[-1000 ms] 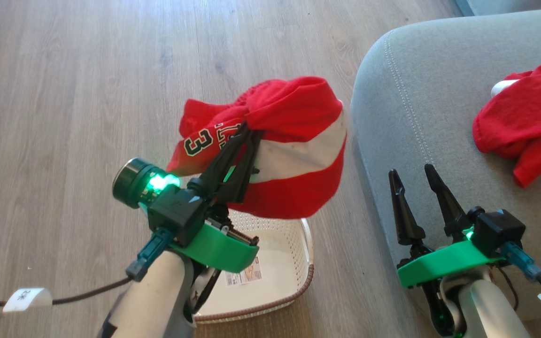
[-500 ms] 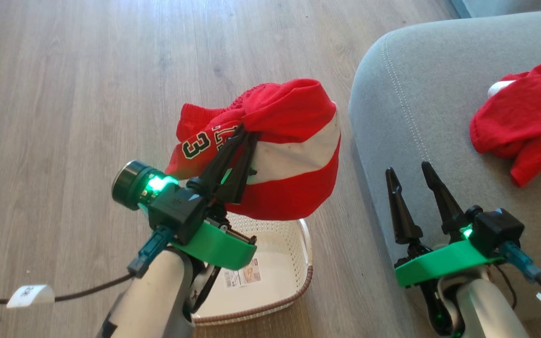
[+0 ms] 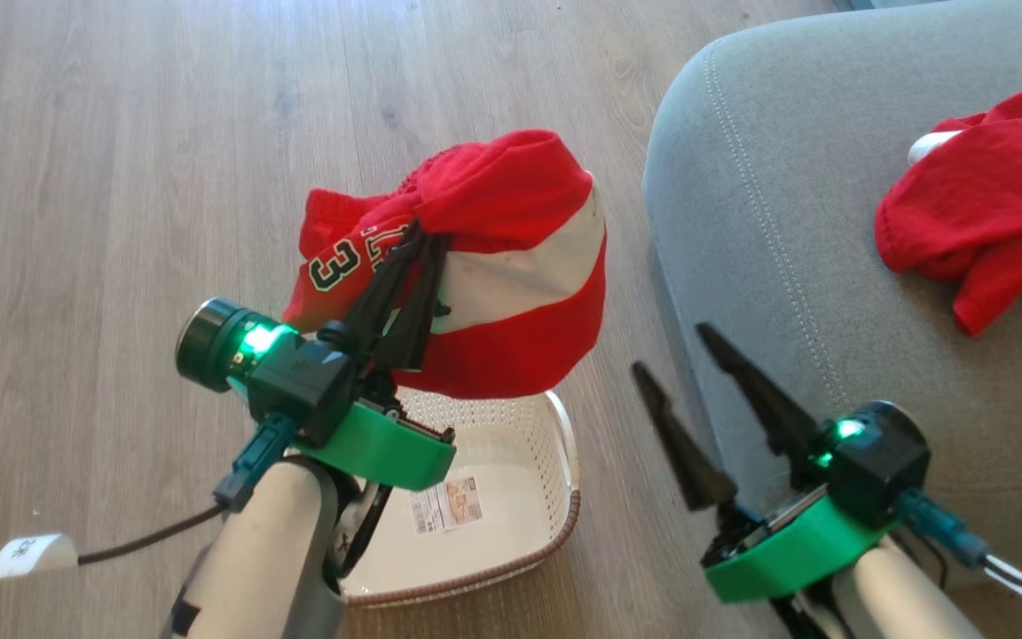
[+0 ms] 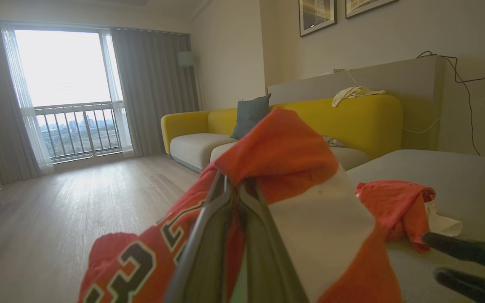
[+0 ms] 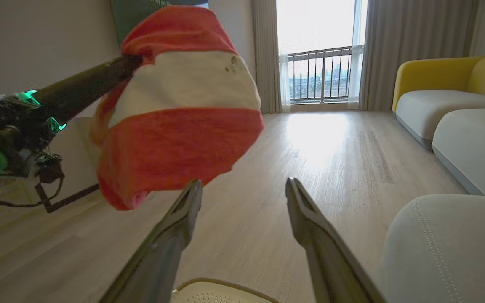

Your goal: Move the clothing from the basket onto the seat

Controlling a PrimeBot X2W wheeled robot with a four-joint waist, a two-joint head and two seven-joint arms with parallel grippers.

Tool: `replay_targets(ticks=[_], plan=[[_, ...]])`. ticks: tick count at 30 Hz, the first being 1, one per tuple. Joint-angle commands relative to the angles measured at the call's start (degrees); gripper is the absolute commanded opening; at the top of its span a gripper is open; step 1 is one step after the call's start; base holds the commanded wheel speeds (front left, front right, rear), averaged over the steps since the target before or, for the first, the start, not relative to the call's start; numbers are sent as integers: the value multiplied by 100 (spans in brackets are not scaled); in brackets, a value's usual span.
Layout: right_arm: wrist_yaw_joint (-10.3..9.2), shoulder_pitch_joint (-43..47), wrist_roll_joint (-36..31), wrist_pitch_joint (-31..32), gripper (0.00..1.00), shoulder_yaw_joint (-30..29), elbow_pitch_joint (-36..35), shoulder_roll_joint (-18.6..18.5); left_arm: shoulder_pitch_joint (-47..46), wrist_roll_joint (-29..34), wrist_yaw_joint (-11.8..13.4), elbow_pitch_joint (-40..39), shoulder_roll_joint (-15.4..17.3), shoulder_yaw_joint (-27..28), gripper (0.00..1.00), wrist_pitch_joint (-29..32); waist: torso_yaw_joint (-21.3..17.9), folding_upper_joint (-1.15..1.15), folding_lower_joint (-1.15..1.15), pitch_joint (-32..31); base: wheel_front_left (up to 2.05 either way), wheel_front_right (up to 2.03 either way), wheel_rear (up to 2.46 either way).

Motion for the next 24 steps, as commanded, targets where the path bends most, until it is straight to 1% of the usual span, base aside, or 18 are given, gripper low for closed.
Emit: replay_targets(ticks=[1, 7, 17, 24], plan=[[-1, -184, 70, -52, 100, 252, -314, -118, -301, 84, -38, -174, 19, 206, 0, -27, 3, 0, 0, 14, 0, 0, 0], [-1, -324, 191, -52, 100, 694, -533, -308, -303, 137, -95, -125, 19, 141, 0, -27, 43, 0, 0, 15, 0, 0, 0], [-1, -576, 182, -52, 100, 759, -353, -296, -295, 306, -215, -96, 19, -264, 0, -27, 189, 0, 0, 2, 0, 0, 0], [-1, -754, 163, -52, 100, 945, -105, -345, -260, 418, -312, -51, 19, -530, 0, -27, 287, 0, 0, -18, 0, 0, 0]])
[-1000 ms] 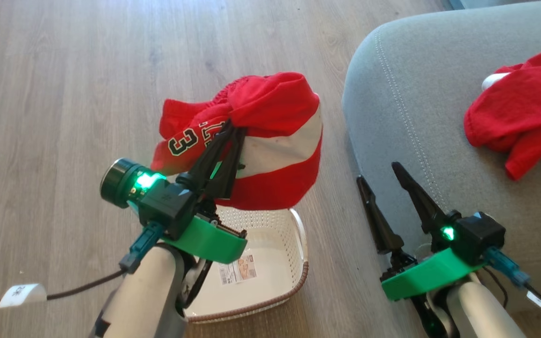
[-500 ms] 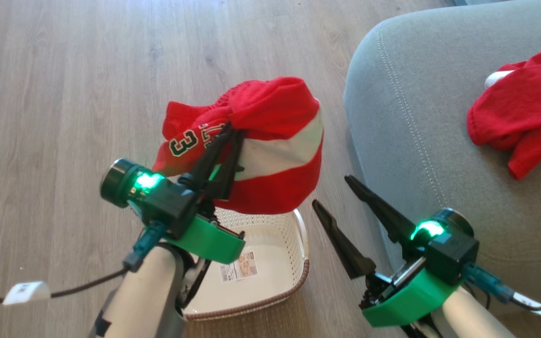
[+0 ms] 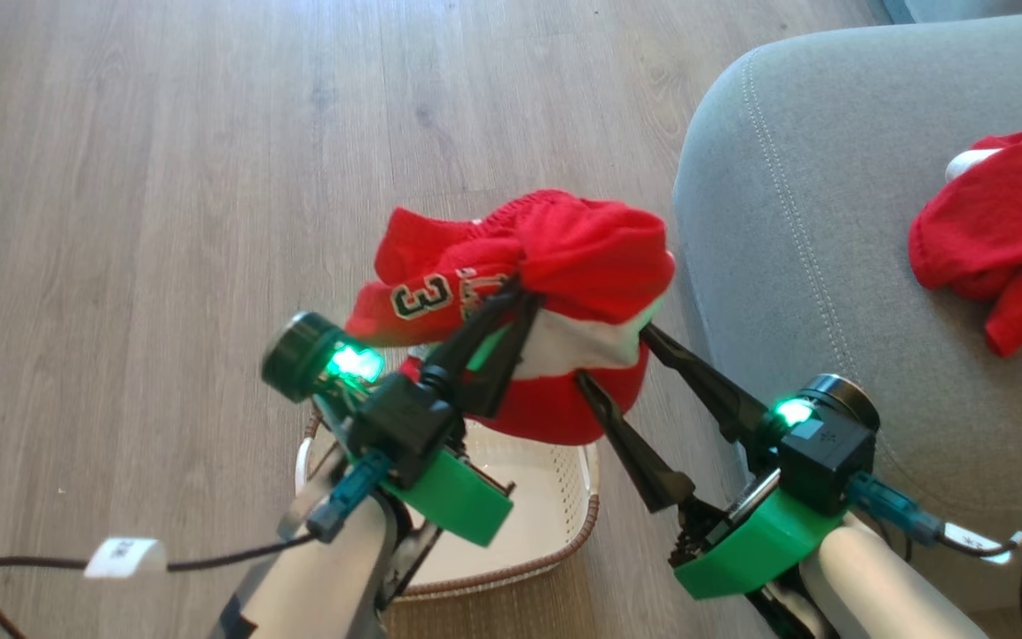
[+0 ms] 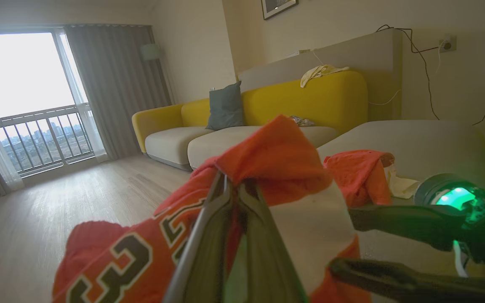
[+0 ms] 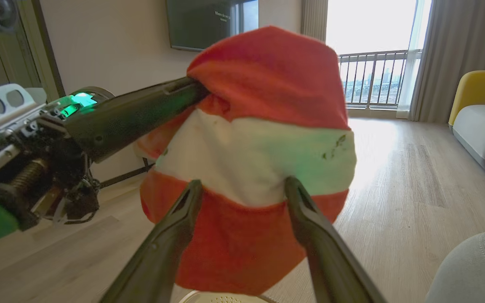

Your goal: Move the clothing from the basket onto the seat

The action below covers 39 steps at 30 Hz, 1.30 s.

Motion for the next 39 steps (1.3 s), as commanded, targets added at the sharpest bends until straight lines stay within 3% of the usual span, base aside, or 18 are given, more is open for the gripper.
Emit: replay_targets(ticks=[1, 17, 18, 20, 35, 36, 37, 38, 39], plan=[[-1, -193, -6, -52, 100, 80, -149, -63, -247, 33, -26, -181, 14, 140, 0, -27, 6, 0, 0, -5, 0, 0, 0], [-1, -396, -28, -52, 98, 188, 181, 90, -176, 10, -143, -49, 14, -224, 0, -27, 137, 0, 0, -49, 0, 0, 0], [-1, -400, -56, -52, 44, 169, 209, 114, -173, 7, -143, -47, 14, -225, 0, -27, 141, 0, 0, -48, 0, 0, 0], [-1, -405, -139, -52, 0, 116, 235, 171, -163, 6, -145, -42, 14, -228, 0, -27, 146, 0, 0, -41, 0, 0, 0], [-1, -229, -417, -52, 0, -357, 80, 607, -158, -39, -160, -57, 14, -255, 0, -27, 124, 0, 0, -43, 0, 0, 0], [-1, -213, -423, -52, 0, -387, 60, 627, -152, -56, -160, -55, 14, -251, 24, -27, 123, 0, 0, -51, 0, 0, 0], [-1, -213, -423, -52, 0, -387, 60, 627, -152, -56, -160, -55, 14, -251, 24, -27, 123, 0, 0, -51, 0, 0, 0], [-1, -197, -428, -52, 0, -408, 48, 641, -146, -69, -155, -54, 14, -246, 50, -27, 121, 0, 0, -62, 0, 0, 0], [-1, -181, -432, -52, 0, -422, 43, 650, -141, -78, -148, -56, 14, -243, 90, -27, 118, 0, 0, -74, 0, 0, 0]])
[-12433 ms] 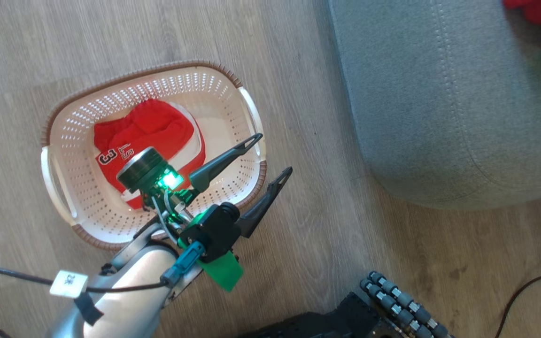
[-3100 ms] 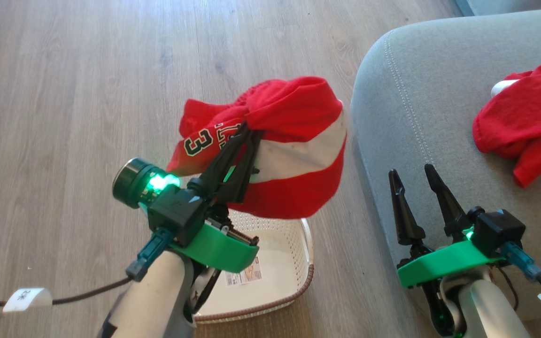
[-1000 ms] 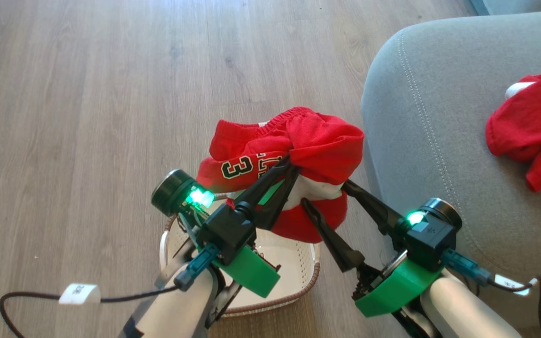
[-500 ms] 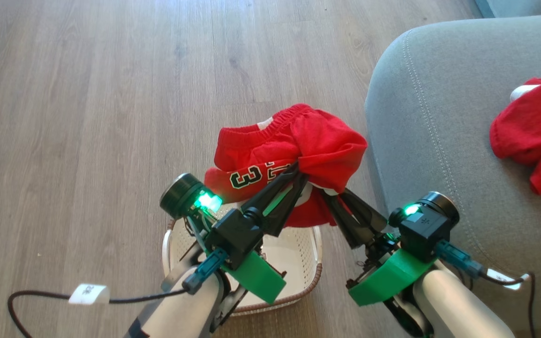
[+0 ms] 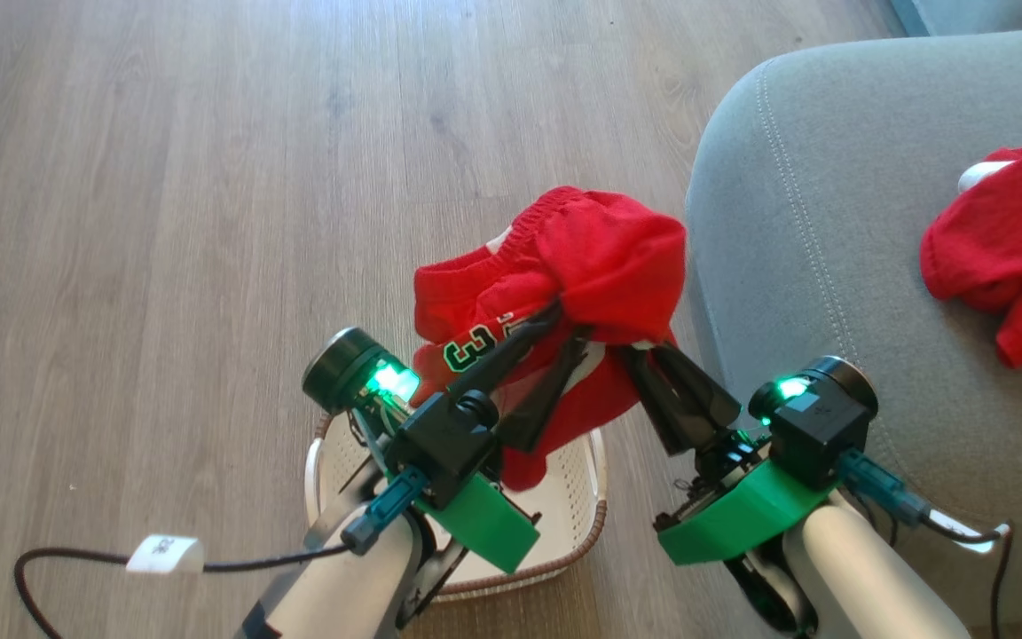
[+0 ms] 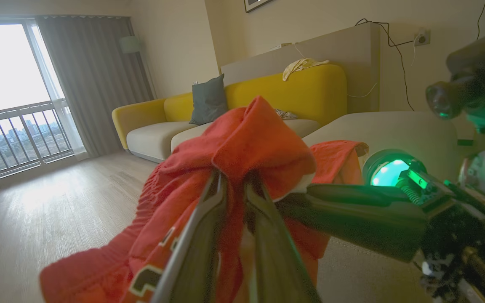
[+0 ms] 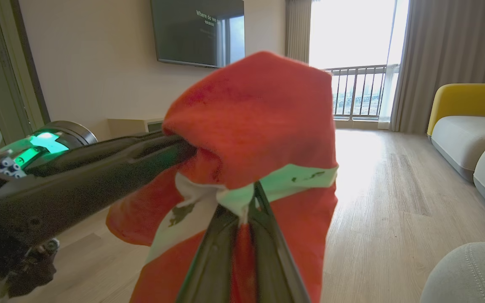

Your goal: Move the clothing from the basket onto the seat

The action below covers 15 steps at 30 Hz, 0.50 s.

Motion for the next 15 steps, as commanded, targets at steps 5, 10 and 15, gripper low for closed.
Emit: replay_targets(ticks=[5, 10, 15], plan=[[-1, 0, -90, -54, 0, -179, -304, 147, -85, -8, 12, -185, 9, 189, 100, -27, -16, 0, 0, -74, 0, 0, 0], [-1, 117, -148, -54, 0, -505, -368, 218, -1, 54, 17, -115, 10, 228, 100, -27, -21, 0, 0, -139, 0, 0, 0], [-1, 225, -237, -54, 0, -860, -439, 285, 77, 101, 24, -57, 23, 273, 100, -27, -14, 0, 0, -153, 0, 0, 0]])
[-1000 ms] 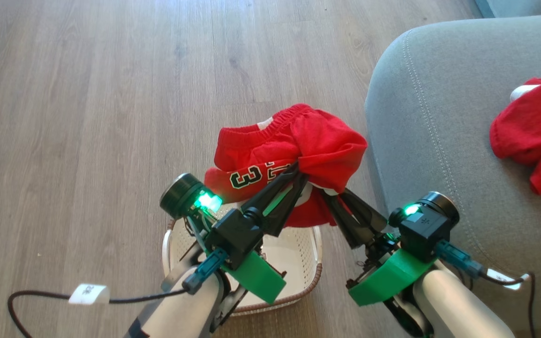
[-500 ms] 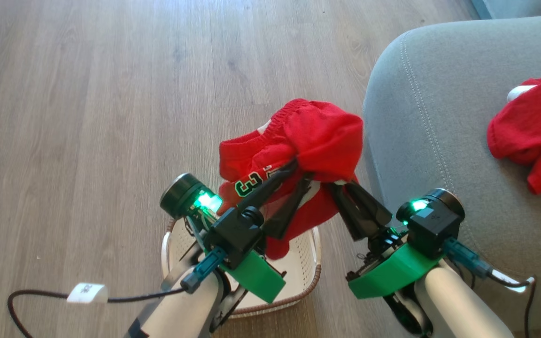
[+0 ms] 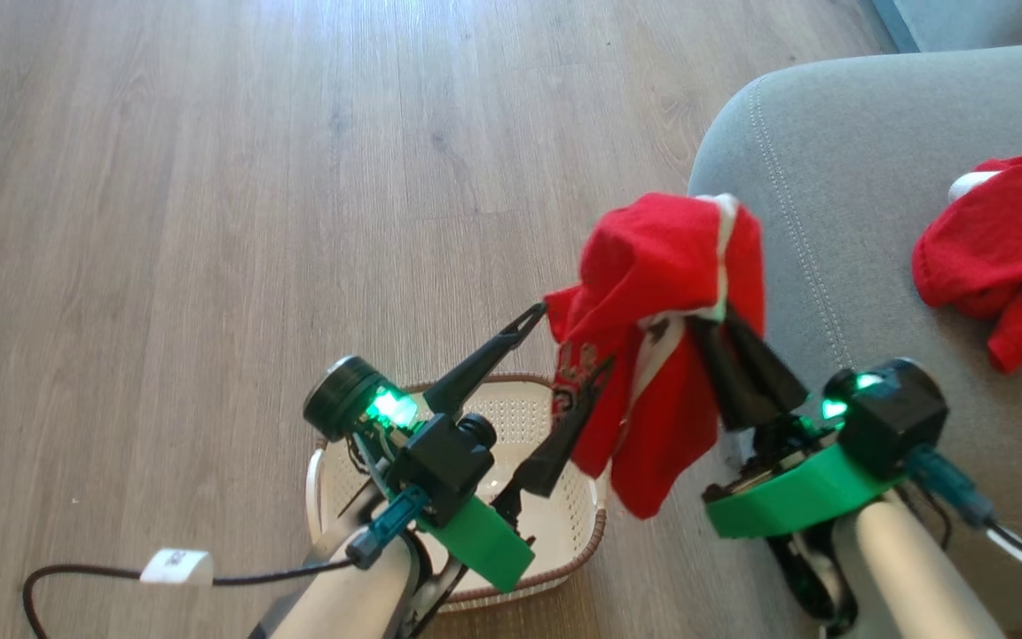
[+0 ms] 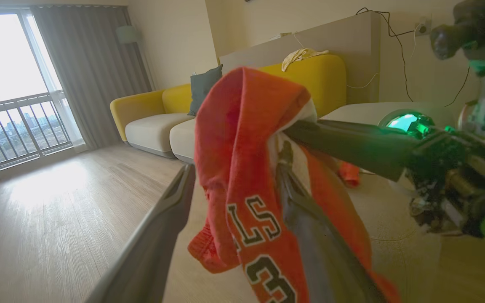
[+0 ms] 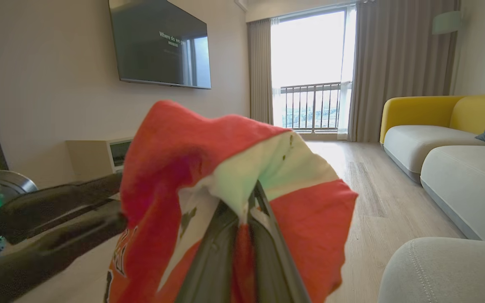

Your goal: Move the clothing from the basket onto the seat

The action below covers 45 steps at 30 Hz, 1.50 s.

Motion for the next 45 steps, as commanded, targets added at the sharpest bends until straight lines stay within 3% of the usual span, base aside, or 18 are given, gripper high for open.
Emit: replay_targets(ticks=[1, 13, 20, 45], plan=[[-1, -97, -53, -54, 0, -17, -245, 56, -157, 43, 23, -161, 24, 247, 100, -27, 0, 0, 0, 2, 0, 0, 0], [-1, 138, -157, -54, 0, -1138, -188, 238, -30, 22, 10, 198, 87, 330, 100, -27, -24, 0, 0, 124, 0, 0, 0], [-1, 334, -127, -54, 0, -1456, -69, 315, 43, 125, 14, 509, 167, 307, 100, -27, -68, 0, 0, 181, 0, 0, 0], [-1, 385, -121, -54, 0, -1610, 139, 424, 205, 94, 104, 1057, 120, 410, 100, -27, -169, 0, 0, 156, 0, 0, 0]])
